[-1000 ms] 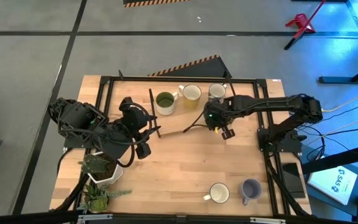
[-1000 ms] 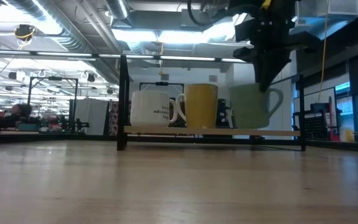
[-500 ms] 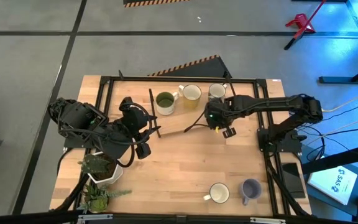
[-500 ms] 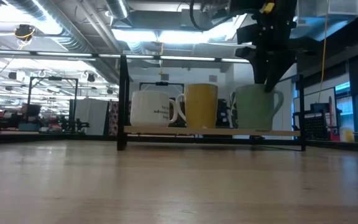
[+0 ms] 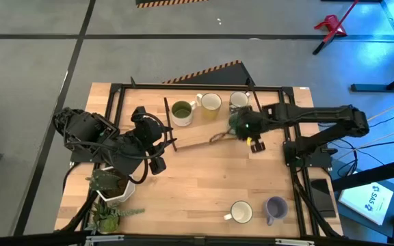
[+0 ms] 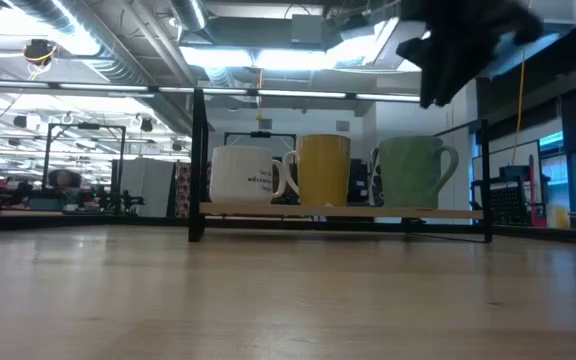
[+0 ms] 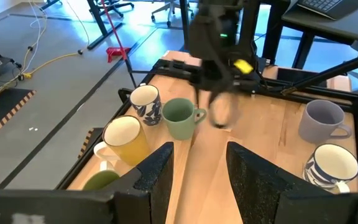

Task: Place coffee mugs
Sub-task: Put the green mug on the shelf

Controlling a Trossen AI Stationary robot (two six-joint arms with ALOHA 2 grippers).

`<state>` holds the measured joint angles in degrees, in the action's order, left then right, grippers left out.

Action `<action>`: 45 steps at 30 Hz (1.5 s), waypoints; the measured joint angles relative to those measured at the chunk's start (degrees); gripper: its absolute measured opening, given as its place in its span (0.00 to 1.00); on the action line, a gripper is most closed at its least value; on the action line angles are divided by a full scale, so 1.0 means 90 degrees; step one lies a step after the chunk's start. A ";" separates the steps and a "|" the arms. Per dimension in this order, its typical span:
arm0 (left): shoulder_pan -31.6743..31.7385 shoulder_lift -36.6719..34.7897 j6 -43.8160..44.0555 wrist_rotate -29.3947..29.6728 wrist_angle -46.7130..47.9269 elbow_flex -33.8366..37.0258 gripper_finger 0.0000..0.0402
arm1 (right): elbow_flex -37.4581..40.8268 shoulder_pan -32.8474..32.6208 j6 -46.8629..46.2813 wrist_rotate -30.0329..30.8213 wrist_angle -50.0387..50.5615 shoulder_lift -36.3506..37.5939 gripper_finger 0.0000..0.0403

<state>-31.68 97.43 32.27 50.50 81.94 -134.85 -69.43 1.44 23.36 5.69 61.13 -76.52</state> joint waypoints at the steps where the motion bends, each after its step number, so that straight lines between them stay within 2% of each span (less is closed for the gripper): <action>1: 0.0000 0.0000 0.0000 0.0001 0.0001 0.0000 0.35 | 0.0000 -0.0149 -0.0044 -0.0082 0.0000 -0.0008 0.23; 3: 0.0000 0.0000 0.0010 0.0036 0.0001 0.0000 0.35 | 0.0000 -0.0431 -0.0079 -0.0107 -0.0015 -0.0093 0.16; 8: 0.0000 0.0000 0.0053 0.0095 -0.0004 0.0000 0.35 | 0.0014 -0.0749 -0.0341 0.0466 0.0050 -0.0354 0.01; 17: 0.0000 0.0000 0.0058 0.0095 -0.0006 0.0000 0.35 | 0.0687 -0.0741 -0.0633 0.0667 0.0143 -0.0526 0.01; 24: 0.0000 0.0000 0.0038 0.0097 -0.0006 0.0000 0.35 | 0.0908 -0.0741 -0.1364 0.1674 0.0511 -0.0526 0.00; 26: 0.0000 0.0000 0.0029 0.0100 -0.0006 0.0000 0.35 | 0.0907 -0.0739 -0.1385 0.1526 0.0525 -0.0492 0.00; 30: 0.0000 0.0000 0.0022 0.0100 -0.0006 0.0000 0.35 | 0.0773 -0.0749 -0.1220 0.0690 0.0431 -0.0463 0.00; 32: 0.0000 0.0000 0.0019 0.0100 -0.0006 0.0000 0.35 | 0.0767 -0.0749 -0.1128 0.0514 0.0199 -0.0463 0.00; 38: 0.0000 0.0000 0.0019 0.0100 -0.0006 0.0000 0.35 | 0.0809 -0.0680 -0.0898 0.0979 -0.0406 -0.0532 0.00; 45: 0.0000 0.0000 0.0005 0.0100 -0.0004 0.0000 0.35 | 0.0811 -0.0337 -0.0900 0.1216 0.0156 -0.0740 0.00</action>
<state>-31.68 97.43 32.32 51.40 81.91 -134.85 -62.13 -1.60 15.27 16.63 62.53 -83.18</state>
